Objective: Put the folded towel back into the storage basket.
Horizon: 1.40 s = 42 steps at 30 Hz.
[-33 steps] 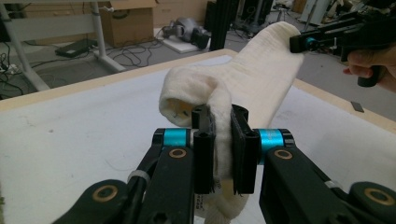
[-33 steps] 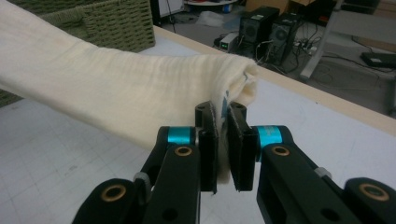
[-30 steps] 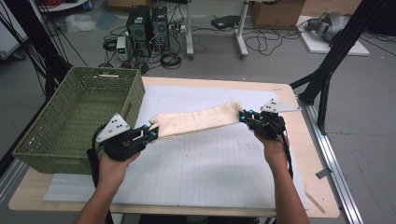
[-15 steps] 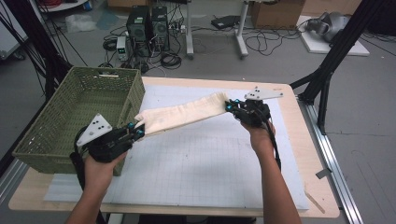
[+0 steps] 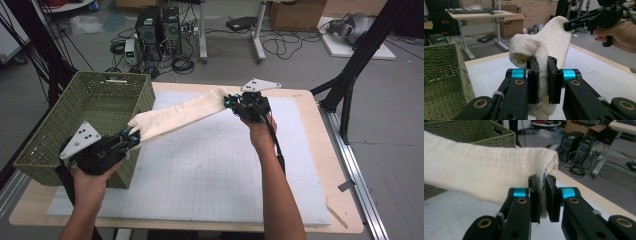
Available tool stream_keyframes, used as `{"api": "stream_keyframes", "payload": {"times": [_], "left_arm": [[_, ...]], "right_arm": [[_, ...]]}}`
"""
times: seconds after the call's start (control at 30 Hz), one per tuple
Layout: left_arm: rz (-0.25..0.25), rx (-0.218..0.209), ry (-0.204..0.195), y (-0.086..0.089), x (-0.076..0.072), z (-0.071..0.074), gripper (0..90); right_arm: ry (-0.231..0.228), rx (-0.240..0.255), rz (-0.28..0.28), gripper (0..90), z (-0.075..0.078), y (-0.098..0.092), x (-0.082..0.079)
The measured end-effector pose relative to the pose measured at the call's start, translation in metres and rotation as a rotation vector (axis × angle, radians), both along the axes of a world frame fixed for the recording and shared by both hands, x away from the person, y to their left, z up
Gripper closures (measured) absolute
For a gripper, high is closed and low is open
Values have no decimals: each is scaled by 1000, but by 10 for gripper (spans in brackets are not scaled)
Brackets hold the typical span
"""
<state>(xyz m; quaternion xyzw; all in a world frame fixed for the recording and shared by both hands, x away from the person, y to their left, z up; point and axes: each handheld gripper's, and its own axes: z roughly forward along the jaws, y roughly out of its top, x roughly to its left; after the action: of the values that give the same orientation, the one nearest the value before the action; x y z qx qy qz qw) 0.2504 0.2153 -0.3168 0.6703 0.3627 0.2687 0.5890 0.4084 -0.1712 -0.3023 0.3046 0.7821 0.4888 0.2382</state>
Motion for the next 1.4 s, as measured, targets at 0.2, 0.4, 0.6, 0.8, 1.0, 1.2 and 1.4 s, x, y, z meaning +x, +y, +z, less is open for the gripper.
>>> {"api": "stream_keyframes", "payload": {"times": [0.2, 0.4, 0.6, 0.8, 1.0, 1.2, 1.4], "left_arm": [[25, 2, -26, 8, -6, 6, 814], [57, 12, -32, 16, -9, 4, 813], [85, 17, -34, 28, -12, 3, 813], [119, 9, -41, 42, -19, 4, 813], [164, 1, -43, 59, -25, 3, 815], [211, -4, -50, 76, -30, 4, 816], [259, -5, -55, 93, -35, 4, 816]], "right_arm": [[-12, 1, 9, 835, 8, 21, 13], [-45, -61, 26, 835, 16, 41, 22], [-57, -49, 47, 835, 23, 59, 31], [-56, -37, 72, 835, 28, 82, 42], [-55, -52, 107, 835, 33, 108, 50], [-61, -57, 140, 834, 39, 136, 57], [-60, -68, 167, 834, 43, 165, 67]]}}
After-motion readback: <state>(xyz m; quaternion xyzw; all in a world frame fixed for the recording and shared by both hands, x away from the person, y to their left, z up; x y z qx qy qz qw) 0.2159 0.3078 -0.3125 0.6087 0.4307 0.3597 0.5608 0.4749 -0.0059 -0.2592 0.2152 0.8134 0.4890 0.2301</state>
